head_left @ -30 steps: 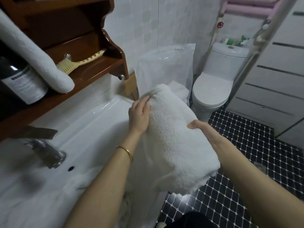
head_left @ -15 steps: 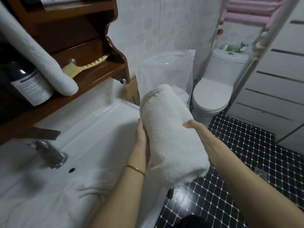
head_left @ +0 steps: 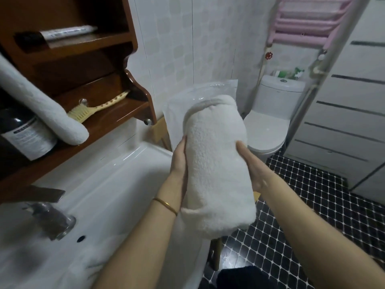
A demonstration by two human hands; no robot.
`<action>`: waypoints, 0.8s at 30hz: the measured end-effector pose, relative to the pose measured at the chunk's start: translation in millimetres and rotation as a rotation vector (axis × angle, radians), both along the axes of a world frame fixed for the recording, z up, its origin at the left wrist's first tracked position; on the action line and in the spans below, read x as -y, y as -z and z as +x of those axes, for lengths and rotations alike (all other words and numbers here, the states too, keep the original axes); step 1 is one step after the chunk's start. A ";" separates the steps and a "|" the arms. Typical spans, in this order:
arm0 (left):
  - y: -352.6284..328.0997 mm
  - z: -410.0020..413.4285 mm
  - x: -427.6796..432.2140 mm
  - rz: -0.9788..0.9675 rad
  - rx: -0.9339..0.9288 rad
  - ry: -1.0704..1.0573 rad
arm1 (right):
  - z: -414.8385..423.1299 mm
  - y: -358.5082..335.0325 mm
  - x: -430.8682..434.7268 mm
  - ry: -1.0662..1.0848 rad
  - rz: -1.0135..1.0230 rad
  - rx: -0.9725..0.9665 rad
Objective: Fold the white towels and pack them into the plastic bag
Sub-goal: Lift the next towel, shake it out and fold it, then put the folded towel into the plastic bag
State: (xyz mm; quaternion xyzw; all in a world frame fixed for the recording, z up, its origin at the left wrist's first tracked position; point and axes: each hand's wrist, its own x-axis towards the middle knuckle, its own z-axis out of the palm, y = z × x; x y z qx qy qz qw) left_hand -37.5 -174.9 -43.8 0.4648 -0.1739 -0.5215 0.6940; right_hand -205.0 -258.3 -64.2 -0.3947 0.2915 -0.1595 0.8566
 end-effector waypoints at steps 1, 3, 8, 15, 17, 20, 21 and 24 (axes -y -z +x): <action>-5.6 0.5 6.9 -0.001 0.037 0.017 | 2.3 -1.1 3.2 0.010 0.012 0.067; -18.5 0.7 21.3 0.039 0.122 0.032 | 7.1 -5.3 11.3 0.029 0.012 0.184; -45.4 10.7 72.7 0.118 0.328 0.054 | 19.6 -21.4 56.0 0.028 -0.010 0.381; -71.9 39.1 164.8 0.241 0.600 -0.068 | 41.9 -57.3 158.3 0.096 -0.081 0.351; -69.9 64.7 186.3 0.348 0.967 -0.183 | 49.1 -72.8 191.3 0.114 -0.131 0.342; -57.4 102.2 206.6 0.623 1.494 -0.220 | 66.9 -102.7 239.5 0.134 -0.173 0.381; -53.5 110.3 210.6 0.716 1.567 -0.214 | 76.2 -113.3 253.5 0.136 -0.186 0.392; -42.8 126.7 218.6 0.944 1.618 -0.189 | 110.9 -136.0 284.8 0.161 -0.201 0.385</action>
